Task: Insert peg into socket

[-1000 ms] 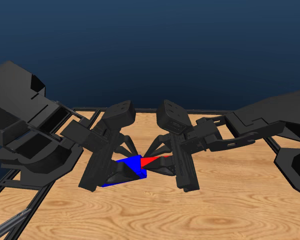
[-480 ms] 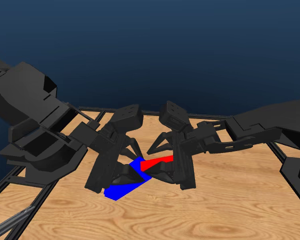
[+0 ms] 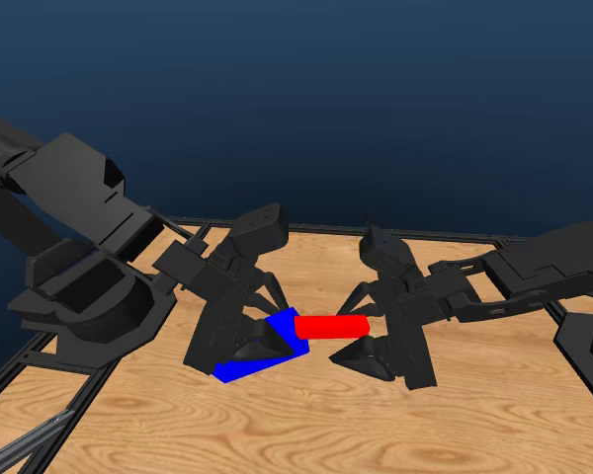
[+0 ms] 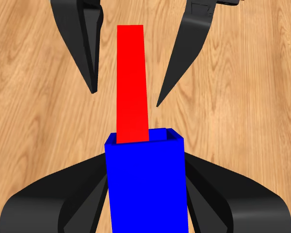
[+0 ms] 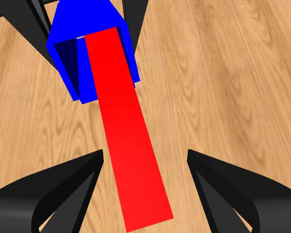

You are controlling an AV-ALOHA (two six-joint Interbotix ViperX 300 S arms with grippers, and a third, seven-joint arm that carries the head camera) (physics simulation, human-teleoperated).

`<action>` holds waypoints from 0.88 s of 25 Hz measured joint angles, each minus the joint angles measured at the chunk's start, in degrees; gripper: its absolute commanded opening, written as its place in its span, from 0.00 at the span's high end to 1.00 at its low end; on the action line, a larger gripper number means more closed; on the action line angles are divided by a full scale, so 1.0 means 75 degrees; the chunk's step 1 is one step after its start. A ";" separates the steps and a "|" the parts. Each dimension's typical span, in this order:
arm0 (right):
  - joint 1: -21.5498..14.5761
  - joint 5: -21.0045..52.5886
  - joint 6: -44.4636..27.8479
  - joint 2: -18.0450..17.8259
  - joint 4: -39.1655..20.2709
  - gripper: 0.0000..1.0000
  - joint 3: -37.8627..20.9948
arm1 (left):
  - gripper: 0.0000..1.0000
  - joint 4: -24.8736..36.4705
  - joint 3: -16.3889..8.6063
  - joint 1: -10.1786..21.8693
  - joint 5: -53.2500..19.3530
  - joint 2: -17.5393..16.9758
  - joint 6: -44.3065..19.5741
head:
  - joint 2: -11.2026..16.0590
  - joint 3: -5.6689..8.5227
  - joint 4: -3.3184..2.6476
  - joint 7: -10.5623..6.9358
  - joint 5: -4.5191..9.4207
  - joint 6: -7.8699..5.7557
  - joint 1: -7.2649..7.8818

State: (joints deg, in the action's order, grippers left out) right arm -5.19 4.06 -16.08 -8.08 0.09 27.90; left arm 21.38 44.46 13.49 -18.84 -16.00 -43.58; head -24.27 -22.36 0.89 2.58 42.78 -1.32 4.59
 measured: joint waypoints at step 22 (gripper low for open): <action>-0.0034 0.0159 -0.0210 0.1278 -0.0375 1.00 0.1504 | 1.00 -0.0204 -0.0580 -0.0068 -0.0254 0.0740 0.0339 | -0.0024 0.0033 -0.0105 0.0097 0.0011 0.0028 -0.0478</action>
State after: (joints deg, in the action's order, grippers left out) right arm -5.45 5.26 -17.66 1.51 -2.72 39.17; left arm 19.85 40.11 12.98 -20.74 -10.44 -41.04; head -24.45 -22.11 0.10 3.31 42.87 -1.11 1.00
